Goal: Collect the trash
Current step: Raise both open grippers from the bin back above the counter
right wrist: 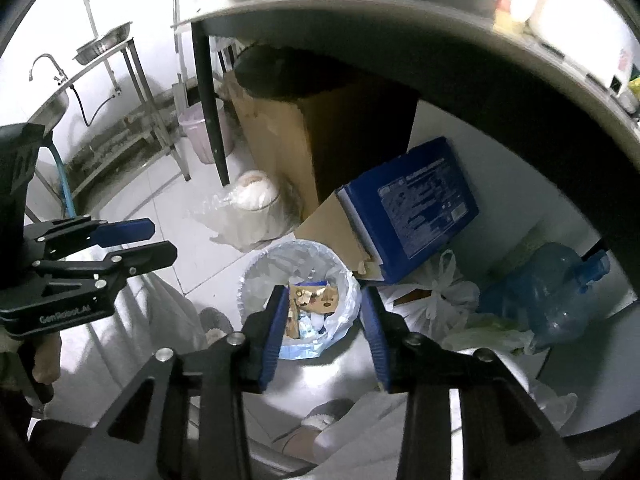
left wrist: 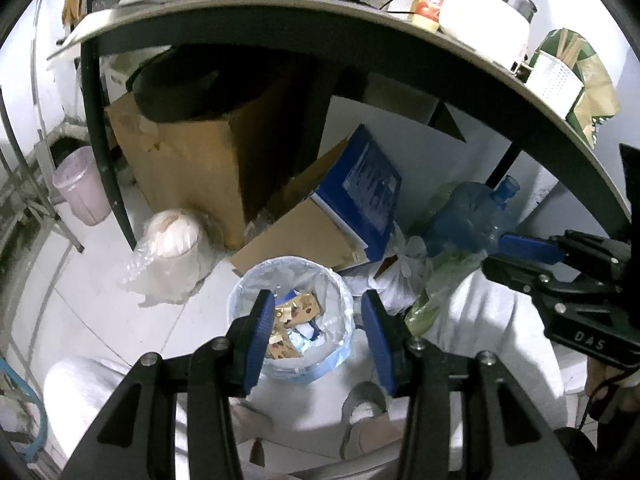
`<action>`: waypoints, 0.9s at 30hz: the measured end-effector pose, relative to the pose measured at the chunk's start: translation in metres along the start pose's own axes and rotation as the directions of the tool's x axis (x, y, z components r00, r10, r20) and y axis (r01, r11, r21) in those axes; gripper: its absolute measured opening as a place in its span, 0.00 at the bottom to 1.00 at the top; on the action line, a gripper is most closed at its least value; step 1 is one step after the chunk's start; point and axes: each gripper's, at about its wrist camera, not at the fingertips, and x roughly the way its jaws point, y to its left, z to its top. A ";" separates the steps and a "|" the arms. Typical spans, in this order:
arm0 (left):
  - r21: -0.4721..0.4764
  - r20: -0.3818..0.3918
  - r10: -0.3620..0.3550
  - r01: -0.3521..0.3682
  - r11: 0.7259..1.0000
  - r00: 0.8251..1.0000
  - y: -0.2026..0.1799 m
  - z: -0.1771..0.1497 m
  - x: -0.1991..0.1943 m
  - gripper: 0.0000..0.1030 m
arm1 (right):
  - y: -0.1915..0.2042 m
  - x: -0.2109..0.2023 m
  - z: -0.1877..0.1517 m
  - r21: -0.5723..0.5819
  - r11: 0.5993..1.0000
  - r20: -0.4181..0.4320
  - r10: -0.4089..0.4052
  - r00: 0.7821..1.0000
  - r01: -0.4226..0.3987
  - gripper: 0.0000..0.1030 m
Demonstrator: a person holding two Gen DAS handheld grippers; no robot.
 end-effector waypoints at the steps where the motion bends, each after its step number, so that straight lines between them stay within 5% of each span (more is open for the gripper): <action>1: 0.005 0.009 0.002 -0.002 1.000 1.000 -0.002 0.001 -0.005 0.43 | -0.001 -0.005 0.000 0.000 1.000 0.008 -0.003 1.000 0.003 0.35; 9: 0.038 0.081 0.012 -0.016 0.999 0.997 -0.022 0.015 -0.042 0.58 | -0.008 -0.042 0.001 0.010 1.000 0.074 -0.016 0.997 0.015 0.35; 13: 0.052 0.119 -0.001 -0.005 0.999 0.993 -0.033 0.020 -0.060 0.70 | -0.014 -0.064 0.002 0.021 1.000 0.116 -0.024 0.993 0.022 0.47; 27: 0.099 0.270 -0.039 0.012 0.995 0.962 -0.067 0.036 -0.111 0.94 | -0.031 -0.140 0.008 0.064 0.997 0.267 -0.067 0.961 0.052 0.64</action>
